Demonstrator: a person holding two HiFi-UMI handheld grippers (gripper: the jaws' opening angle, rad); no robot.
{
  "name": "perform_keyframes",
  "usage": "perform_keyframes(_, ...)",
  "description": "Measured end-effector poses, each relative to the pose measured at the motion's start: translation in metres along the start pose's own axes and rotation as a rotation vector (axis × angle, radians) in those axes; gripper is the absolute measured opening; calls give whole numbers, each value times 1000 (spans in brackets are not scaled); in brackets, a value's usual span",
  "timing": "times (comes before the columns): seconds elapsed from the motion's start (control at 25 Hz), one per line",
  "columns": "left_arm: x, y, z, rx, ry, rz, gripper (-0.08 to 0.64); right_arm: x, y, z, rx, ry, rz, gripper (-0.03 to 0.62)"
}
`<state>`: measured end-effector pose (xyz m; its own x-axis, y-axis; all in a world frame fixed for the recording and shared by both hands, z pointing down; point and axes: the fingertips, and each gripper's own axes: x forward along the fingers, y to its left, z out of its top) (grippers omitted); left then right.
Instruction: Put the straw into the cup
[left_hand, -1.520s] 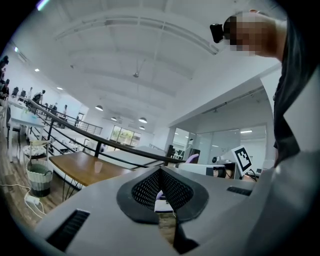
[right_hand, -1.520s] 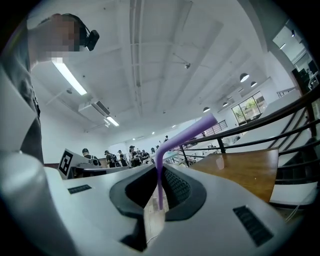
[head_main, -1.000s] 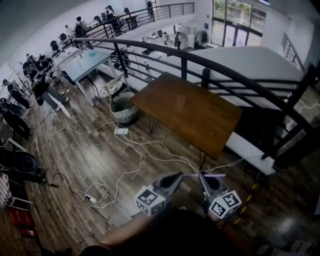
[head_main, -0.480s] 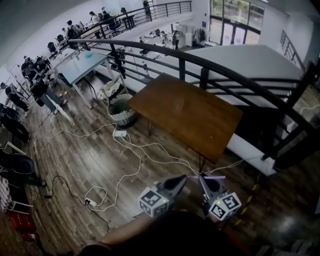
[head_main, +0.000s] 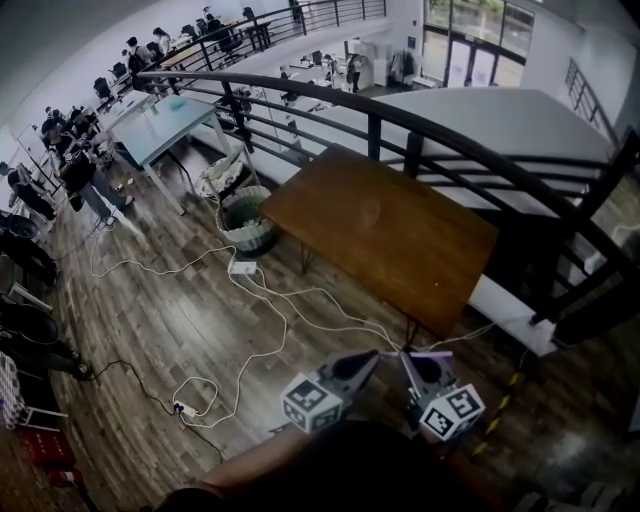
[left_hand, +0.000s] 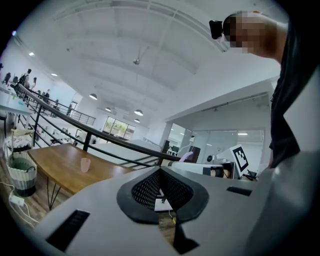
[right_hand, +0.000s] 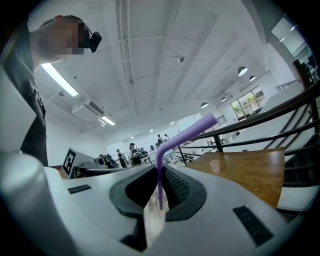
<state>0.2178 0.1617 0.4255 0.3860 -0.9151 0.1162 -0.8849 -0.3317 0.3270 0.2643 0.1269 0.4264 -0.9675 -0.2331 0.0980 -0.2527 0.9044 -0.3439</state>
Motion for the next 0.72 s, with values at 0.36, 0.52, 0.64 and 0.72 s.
perform_keyframes(0.36, 6, 150, 46, 9, 6, -65, 11, 155, -23, 14, -5, -4, -49, 38)
perform_keyframes(0.52, 2, 198, 74, 24, 7, -92, 11, 206, -22, 29, -4, -21, -68, 38)
perform_keyframes(0.64, -1, 213, 93, 38, 6, -103, 11, 227, -20, 46, -15, -40, -73, 38)
perform_keyframes(0.72, -5, 226, 102, 46, 4, -107, 11, 242, -16, 52, -17, -47, -74, 38)
